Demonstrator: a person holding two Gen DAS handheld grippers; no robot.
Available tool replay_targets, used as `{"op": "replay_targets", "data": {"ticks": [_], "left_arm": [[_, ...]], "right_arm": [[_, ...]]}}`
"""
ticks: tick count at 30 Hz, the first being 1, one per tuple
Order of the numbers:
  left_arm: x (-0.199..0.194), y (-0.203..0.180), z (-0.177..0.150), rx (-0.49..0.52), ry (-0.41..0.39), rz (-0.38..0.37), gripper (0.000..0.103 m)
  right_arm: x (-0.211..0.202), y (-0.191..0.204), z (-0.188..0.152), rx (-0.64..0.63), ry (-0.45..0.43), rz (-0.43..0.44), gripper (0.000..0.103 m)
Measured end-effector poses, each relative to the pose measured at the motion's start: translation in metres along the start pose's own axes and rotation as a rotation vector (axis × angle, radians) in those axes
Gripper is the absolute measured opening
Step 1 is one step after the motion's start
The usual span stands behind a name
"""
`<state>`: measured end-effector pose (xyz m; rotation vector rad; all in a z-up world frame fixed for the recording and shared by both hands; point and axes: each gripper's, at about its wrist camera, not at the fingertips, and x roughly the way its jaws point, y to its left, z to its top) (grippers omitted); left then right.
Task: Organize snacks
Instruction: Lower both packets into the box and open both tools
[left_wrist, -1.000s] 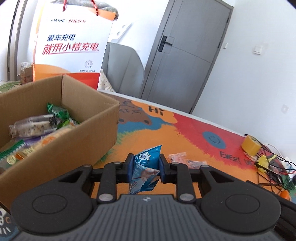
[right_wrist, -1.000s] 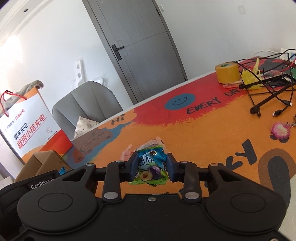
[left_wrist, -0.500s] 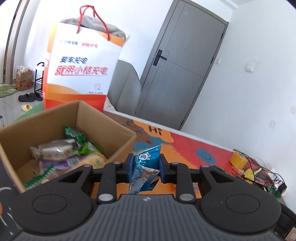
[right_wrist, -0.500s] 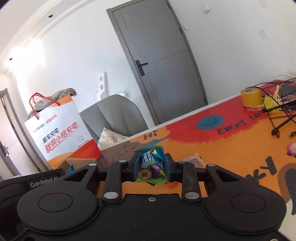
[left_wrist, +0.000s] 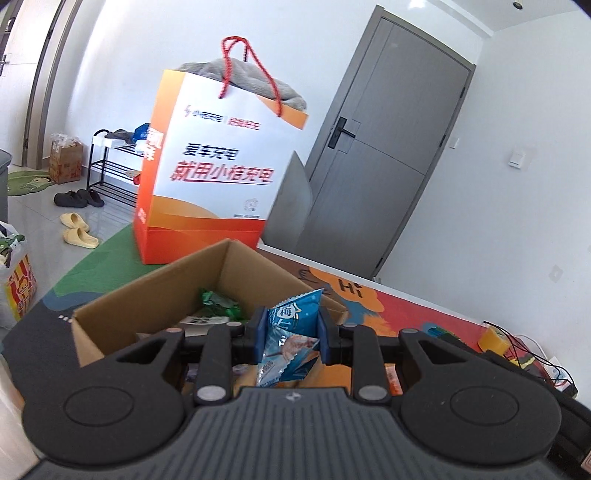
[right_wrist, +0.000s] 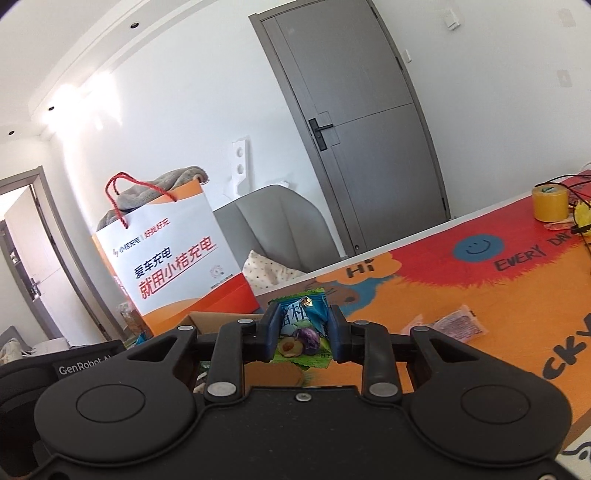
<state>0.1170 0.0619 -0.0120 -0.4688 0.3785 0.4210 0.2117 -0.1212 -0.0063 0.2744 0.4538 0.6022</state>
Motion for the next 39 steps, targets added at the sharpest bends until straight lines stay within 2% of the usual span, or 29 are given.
{"op": "replay_targets", "data": {"ticks": [7,11,14,19,26,29,31,35,39], "left_arm": [[0.003,0.034,0.012,-0.022,0.012,0.033,0.026],[0.011,0.05,0.016,-0.044,0.044,0.052,0.027],[0.011,0.058,0.018,-0.057,0.043,0.065,0.031],[0.006,0.067,0.022,-0.07,0.028,0.075,0.045],[0.003,0.075,0.026,-0.092,0.017,0.087,0.051],[0.002,0.078,0.028,-0.098,0.016,0.092,0.054],[0.002,0.08,0.029,-0.105,0.013,0.099,0.059],[0.003,0.08,0.028,-0.115,0.015,0.106,0.066],[0.004,0.074,0.025,-0.116,0.016,0.101,0.077]], "right_arm": [[0.009,0.025,-0.004,-0.006,0.008,0.032,0.028],[0.016,0.039,-0.006,-0.017,0.016,0.054,0.028],[0.021,0.048,-0.007,-0.028,0.023,0.067,0.028],[0.029,0.059,-0.008,-0.035,0.037,0.083,0.028],[0.04,0.07,-0.003,-0.031,0.059,0.106,0.03],[0.044,0.071,-0.001,-0.003,0.058,0.137,0.037],[0.045,0.071,0.0,0.004,0.069,0.155,0.054],[0.041,0.067,-0.001,0.002,0.07,0.122,0.055],[0.033,0.054,0.0,0.011,0.066,0.082,0.058]]}}
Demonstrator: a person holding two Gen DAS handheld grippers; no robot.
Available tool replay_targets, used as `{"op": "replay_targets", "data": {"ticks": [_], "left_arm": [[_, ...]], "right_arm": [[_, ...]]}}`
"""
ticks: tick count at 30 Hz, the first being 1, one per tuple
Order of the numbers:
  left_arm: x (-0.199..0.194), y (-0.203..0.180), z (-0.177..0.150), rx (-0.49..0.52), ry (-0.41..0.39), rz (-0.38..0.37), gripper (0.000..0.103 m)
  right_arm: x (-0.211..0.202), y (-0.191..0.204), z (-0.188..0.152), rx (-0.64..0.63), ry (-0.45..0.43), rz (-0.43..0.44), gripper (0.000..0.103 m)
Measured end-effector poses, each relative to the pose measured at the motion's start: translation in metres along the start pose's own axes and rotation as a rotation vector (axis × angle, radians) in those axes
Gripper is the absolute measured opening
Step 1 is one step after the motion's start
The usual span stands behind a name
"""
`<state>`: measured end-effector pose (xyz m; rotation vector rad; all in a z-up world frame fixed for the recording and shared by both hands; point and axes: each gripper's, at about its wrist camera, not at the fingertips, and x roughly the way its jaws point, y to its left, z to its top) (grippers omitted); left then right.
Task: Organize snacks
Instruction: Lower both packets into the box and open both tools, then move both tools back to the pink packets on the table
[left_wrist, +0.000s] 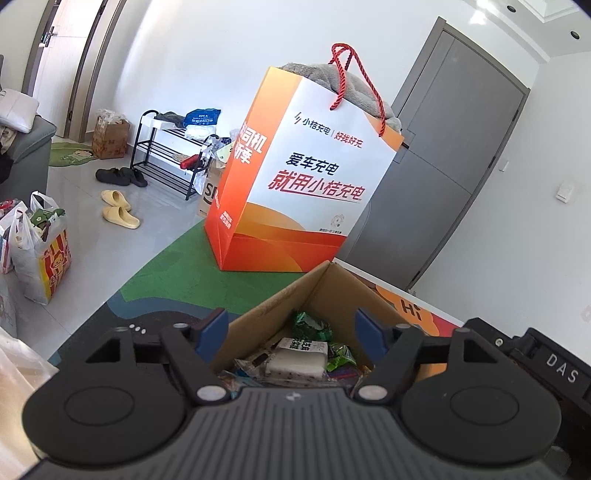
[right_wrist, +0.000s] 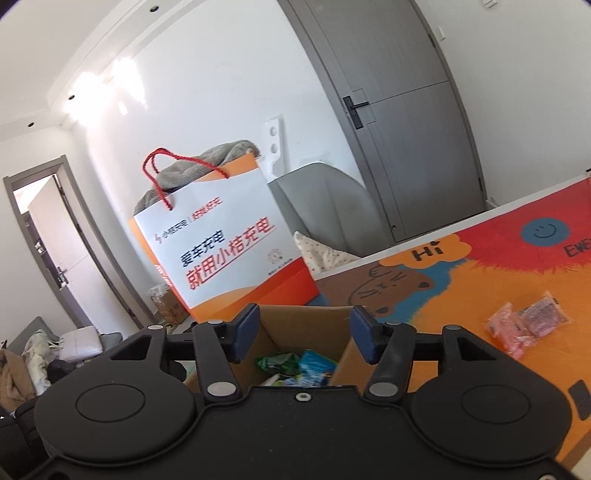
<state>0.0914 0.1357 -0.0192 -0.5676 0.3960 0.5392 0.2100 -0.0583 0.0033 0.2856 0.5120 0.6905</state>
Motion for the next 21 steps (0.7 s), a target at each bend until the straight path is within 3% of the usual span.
{"op": "replay_targets", "data": {"ticks": [6,16,21], "left_arm": [[0.001,-0.013,-0.008,0.015,0.02,-0.017,0.079],[0.0,-0.047,-0.022,0.053,0.048,-0.061,0.088],[0.001,-0.07,-0.031,0.086,0.061,-0.098,0.089]], "right_arm": [[-0.012,-0.022,0.001,0.02,-0.001,-0.06,0.061],[-0.037,-0.062,0.004,0.054,-0.026,-0.142,0.077],[-0.048,-0.084,0.007,0.073,-0.037,-0.182,0.078]]}}
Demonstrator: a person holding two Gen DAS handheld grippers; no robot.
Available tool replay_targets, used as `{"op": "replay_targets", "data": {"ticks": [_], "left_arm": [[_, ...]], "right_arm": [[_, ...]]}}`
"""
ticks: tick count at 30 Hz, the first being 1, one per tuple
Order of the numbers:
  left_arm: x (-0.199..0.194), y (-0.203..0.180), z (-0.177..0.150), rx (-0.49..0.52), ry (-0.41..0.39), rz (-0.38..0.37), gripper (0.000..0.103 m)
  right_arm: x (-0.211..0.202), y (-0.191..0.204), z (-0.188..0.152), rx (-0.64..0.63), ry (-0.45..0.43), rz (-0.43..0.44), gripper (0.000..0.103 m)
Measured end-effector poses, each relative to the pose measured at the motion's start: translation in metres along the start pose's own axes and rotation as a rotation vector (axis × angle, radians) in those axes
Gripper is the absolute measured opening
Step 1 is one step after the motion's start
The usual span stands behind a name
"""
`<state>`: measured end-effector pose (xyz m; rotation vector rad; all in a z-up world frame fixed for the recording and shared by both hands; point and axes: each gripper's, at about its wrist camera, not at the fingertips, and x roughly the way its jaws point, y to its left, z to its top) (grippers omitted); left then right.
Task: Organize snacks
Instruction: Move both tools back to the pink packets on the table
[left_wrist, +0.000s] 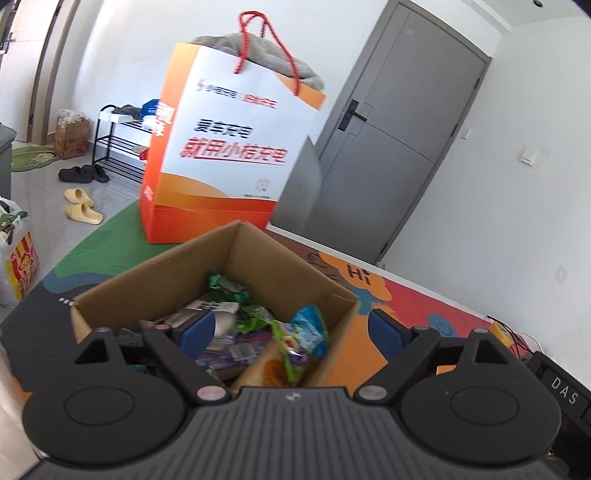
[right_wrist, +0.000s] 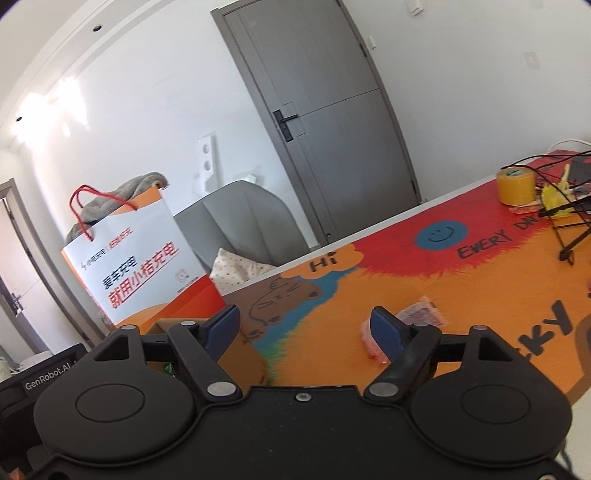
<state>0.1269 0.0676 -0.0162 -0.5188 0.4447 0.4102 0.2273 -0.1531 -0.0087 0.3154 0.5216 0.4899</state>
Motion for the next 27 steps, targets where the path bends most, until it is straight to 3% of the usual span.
{"op": "replay_targets", "data": {"ticks": [15,17,21,27], "left_arm": [[0.029,-0.065,-0.019,0.083,0.055,-0.058,0.09],[0.036,-0.072,-0.022,0.086,0.068,-0.058,0.091],[0.049,-0.085,-0.027,0.113,0.072,-0.059,0.1],[0.075,-0.1,-0.033,0.113,0.147,-0.052,0.101]], "right_arm": [[-0.002,-0.063,0.009,0.079,-0.006,-0.076,0.079],[0.002,-0.072,0.01,0.101,0.005,-0.073,0.083],[0.01,-0.083,0.011,0.115,0.023,-0.076,0.103],[0.025,-0.103,0.012,0.173,0.06,-0.078,0.103]]}}
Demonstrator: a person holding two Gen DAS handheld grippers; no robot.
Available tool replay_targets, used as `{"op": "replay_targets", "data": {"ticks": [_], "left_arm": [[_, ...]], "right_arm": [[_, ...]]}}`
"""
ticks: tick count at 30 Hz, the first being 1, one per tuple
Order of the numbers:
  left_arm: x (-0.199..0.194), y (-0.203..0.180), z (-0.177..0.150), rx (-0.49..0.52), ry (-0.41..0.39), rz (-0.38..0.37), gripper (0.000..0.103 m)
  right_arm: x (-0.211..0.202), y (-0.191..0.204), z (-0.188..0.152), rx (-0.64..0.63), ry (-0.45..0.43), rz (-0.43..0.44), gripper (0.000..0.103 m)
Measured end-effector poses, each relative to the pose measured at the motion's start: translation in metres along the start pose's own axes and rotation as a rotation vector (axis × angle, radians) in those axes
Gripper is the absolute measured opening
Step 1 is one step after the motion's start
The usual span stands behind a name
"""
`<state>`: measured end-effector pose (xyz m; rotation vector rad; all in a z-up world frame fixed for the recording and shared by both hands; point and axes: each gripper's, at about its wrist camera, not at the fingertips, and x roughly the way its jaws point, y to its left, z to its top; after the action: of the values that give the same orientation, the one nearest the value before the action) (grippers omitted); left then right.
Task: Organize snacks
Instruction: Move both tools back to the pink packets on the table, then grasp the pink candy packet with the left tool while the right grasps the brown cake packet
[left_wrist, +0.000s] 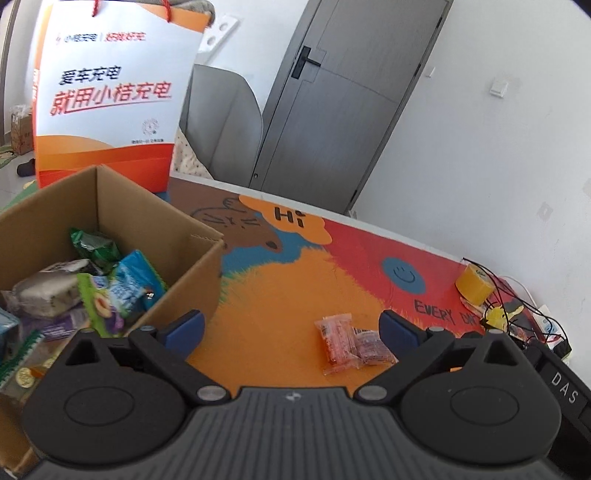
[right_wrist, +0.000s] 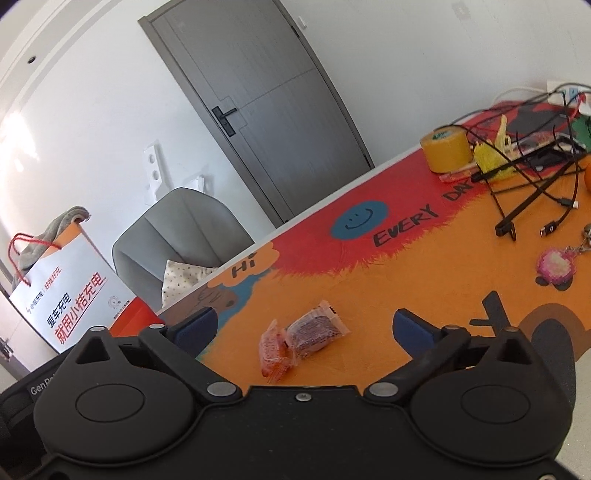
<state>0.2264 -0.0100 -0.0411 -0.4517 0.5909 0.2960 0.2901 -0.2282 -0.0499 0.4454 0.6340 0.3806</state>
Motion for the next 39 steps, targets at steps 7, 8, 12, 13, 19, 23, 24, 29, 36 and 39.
{"op": "replay_targets", "data": {"ticks": [7,8,12,13,19,23,24,29,36,39], "left_arm": [[0.025,-0.016,-0.003,0.02,0.046,-0.011,0.102],[0.028,-0.018,-0.004,0.02,0.054,-0.01,0.102],[0.042,-0.027,-0.007,0.043,0.063,-0.009,0.101],[0.046,-0.028,-0.008,0.043,0.067,-0.006,0.1],[0.072,-0.033,-0.012,0.036,0.12,0.0,0.083],[0.087,-0.034,-0.016,0.034,0.147,0.007,0.069],[0.091,-0.034,-0.016,0.032,0.154,0.007,0.066],[0.104,-0.034,-0.018,0.025,0.179,0.005,0.063],[0.114,-0.041,-0.02,0.073,0.157,0.017,0.041],[0.117,-0.04,-0.016,0.08,0.188,-0.003,0.019]], "right_arm": [[0.018,-0.017,0.004,0.035,0.036,-0.006,0.103],[0.02,-0.02,0.005,0.038,0.039,-0.007,0.103],[0.027,-0.027,0.008,0.049,0.047,-0.009,0.103],[0.028,-0.029,0.009,0.052,0.049,-0.01,0.103],[0.039,-0.037,0.011,0.06,0.07,-0.016,0.103],[0.048,-0.037,0.013,0.051,0.085,-0.013,0.103],[0.05,-0.037,0.014,0.048,0.087,-0.014,0.103],[0.058,-0.035,0.016,0.035,0.099,-0.017,0.103],[0.069,-0.03,0.017,0.017,0.117,-0.02,0.102],[0.074,-0.027,0.017,0.008,0.126,-0.025,0.102]]}}
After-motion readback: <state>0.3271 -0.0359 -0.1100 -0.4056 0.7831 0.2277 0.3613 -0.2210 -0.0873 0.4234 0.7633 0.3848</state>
